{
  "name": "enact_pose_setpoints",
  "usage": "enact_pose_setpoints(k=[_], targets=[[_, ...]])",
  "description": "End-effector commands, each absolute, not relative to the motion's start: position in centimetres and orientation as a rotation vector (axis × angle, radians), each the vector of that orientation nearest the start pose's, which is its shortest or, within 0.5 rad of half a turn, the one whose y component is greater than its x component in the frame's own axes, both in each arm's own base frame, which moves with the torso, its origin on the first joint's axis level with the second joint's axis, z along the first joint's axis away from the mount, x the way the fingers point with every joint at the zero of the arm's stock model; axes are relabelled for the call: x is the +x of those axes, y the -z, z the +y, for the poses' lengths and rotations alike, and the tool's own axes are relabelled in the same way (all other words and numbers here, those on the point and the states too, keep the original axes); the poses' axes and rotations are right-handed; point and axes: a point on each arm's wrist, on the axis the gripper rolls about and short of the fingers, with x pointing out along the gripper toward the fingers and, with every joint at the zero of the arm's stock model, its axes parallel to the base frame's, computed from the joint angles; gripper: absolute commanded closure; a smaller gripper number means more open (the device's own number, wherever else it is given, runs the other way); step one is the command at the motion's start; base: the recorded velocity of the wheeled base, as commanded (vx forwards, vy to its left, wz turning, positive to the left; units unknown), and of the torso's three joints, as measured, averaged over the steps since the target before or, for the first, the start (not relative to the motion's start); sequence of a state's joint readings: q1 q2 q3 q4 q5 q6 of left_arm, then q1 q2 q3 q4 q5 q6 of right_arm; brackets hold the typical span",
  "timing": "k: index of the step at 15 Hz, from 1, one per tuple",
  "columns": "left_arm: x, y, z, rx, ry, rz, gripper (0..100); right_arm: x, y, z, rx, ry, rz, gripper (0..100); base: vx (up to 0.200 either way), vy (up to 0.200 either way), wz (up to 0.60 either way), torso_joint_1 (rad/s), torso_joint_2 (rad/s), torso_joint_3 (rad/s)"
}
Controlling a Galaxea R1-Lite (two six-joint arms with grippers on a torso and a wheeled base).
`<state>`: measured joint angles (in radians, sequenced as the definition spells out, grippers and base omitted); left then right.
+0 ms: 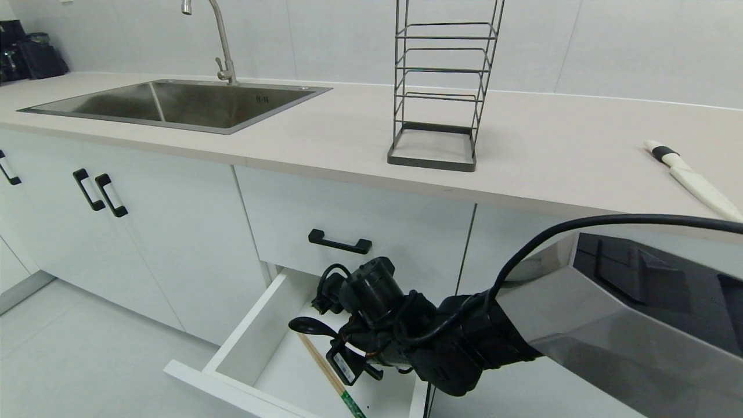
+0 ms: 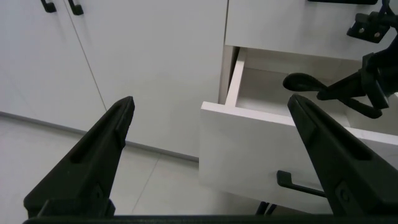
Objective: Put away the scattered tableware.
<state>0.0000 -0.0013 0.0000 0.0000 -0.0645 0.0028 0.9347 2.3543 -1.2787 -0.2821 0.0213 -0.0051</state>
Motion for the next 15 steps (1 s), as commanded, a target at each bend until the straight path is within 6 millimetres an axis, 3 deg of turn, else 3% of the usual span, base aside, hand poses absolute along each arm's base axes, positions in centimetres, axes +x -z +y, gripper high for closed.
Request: enact_pose_setpoints(k=[1,15], targets=[[-2.3,-7.5,-0.1,0.003,0.064,0.0,0,25.8,-1.3,35.0,-0.376,-0.905,0.753,100,0.0,0.0,0.0,0.0,0.0,0.0],[-2.3,-7.5,-0.1,0.003,0.064,0.0,0,27.3,2.5,35.8,-0.389,-0.882,0.797,100,0.0,0.0,0.0,0.0,0.0,0.0]])
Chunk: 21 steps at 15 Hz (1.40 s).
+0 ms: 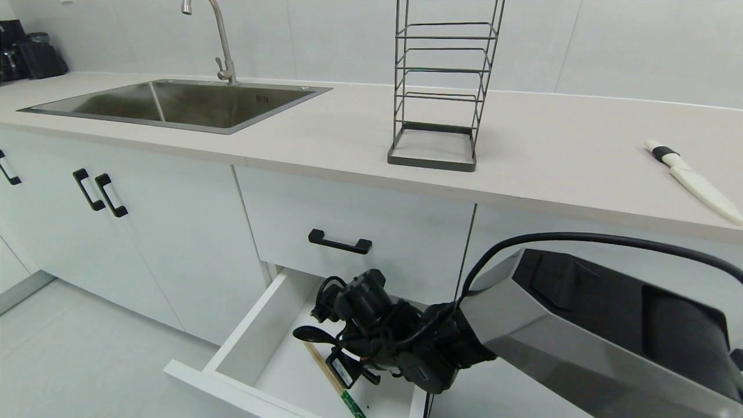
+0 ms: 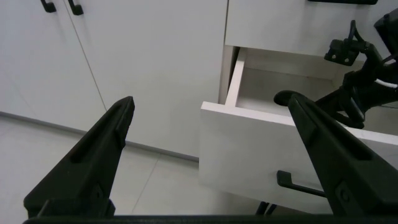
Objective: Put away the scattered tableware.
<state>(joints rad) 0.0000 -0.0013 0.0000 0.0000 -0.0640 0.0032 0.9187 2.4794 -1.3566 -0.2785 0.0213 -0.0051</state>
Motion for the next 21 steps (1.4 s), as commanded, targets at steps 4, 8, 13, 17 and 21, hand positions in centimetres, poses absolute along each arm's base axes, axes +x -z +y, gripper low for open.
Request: enact_pose_setpoints(k=[4,8,13,17,21], targets=[[-2.3,-7.5,-0.1,0.003,0.064,0.0,0,27.2,3.2,36.0,-0.395,-0.885,0.808,100,0.0,0.0,0.0,0.0,0.0,0.0],[-2.3,-7.5,-0.1,0.003,0.064,0.0,0,27.4,4.2,36.4,-0.4,-0.887,0.816,100,0.0,0.0,0.0,0.0,0.0,0.0],[-2.3,-7.5,-0.1,0.003,0.064,0.0,0,26.9,4.7,36.7,-0.41,-0.902,0.829,100,0.0,0.0,0.0,0.0,0.0,0.0],[-2.3,-7.5,-0.1,0.003,0.064,0.0,0,26.4,4.9,37.0,-0.444,-0.913,0.863,0,0.0,0.0,0.0,0.0,0.0,0.0],[-2.3,-7.5,-0.1,0.003,0.064,0.0,0,26.4,4.9,37.1,-0.434,-0.911,0.868,0,0.0,0.0,0.0,0.0,0.0,0.0]])
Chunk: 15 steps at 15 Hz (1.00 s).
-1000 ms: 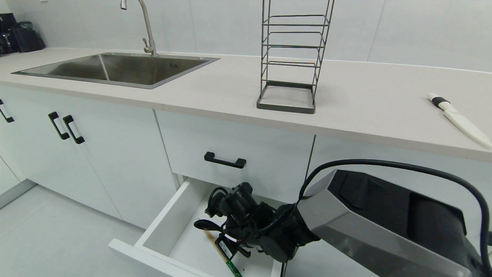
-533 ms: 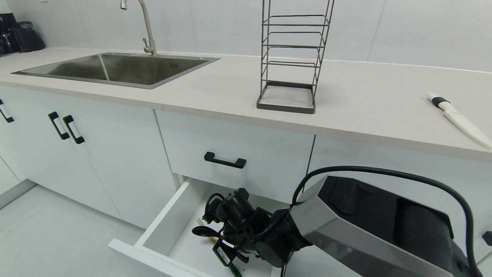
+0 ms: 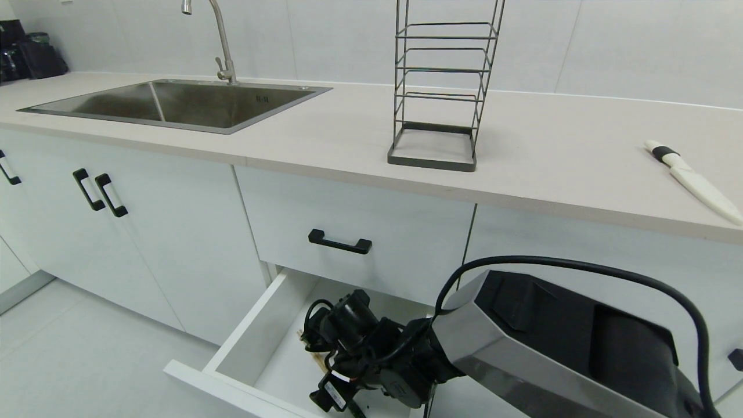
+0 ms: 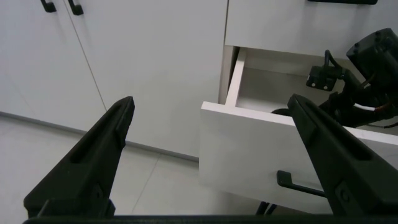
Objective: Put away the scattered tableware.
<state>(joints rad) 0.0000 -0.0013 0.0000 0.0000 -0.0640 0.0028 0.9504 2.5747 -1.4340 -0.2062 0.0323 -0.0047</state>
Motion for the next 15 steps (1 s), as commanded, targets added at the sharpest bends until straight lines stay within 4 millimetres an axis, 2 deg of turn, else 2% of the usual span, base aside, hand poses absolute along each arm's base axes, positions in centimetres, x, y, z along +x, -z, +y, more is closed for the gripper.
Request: enact_pose_setpoints(k=[1,6,11,15], targets=[[-2.3,-7.5,-0.1,0.003,0.064,0.0,0,26.3,4.7,37.1,-0.433,-0.912,0.867,0,0.0,0.0,0.0,0.0,0.0,0.0],[-2.3,-7.5,-0.1,0.003,0.064,0.0,0,25.7,2.2,37.4,-0.42,-0.929,0.819,0,0.0,0.0,0.0,0.0,0.0,0.0],[-2.3,-7.5,-0.1,0.003,0.064,0.0,0,24.5,-1.6,37.4,-0.397,-0.952,0.755,0,0.0,0.0,0.0,0.0,0.0,0.0],[-2.3,-7.5,-0.1,0.003,0.064,0.0,0,22.6,-5.6,36.6,-0.384,-0.981,0.691,0,0.0,0.0,0.0,0.0,0.0,0.0]])
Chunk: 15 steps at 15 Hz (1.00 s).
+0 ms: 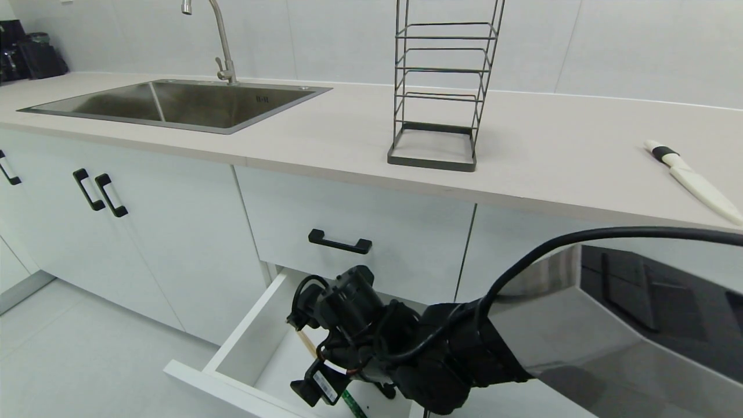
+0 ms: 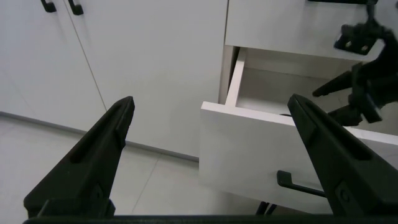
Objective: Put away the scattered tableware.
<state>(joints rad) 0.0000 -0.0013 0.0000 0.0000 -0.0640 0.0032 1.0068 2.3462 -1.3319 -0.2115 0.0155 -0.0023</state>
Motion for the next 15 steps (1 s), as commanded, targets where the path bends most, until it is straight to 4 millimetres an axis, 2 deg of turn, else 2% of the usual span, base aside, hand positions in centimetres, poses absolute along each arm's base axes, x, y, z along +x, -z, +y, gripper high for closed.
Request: enact_pose_setpoints(k=[1,7,9,15], targets=[[-2.3,-7.5,-0.1,0.003,0.064,0.0,0,22.5,-6.1,36.5,-0.38,-0.963,0.667,0,0.0,0.0,0.0,0.0,0.0,0.0],[-2.3,-7.5,-0.1,0.003,0.064,0.0,0,21.4,-8.5,35.0,-0.337,-0.967,0.557,0,0.0,0.0,0.0,0.0,0.0,0.0],[-2.3,-7.5,-0.1,0.003,0.064,0.0,0,20.3,-9.3,34.1,-0.315,-0.984,0.509,0,0.0,0.0,0.0,0.0,0.0,0.0],[-2.3,-7.5,-0.1,0.003,0.064,0.0,0,17.4,-10.0,29.9,-0.296,-1.009,0.475,0,0.0,0.0,0.0,0.0,0.0,0.0]])
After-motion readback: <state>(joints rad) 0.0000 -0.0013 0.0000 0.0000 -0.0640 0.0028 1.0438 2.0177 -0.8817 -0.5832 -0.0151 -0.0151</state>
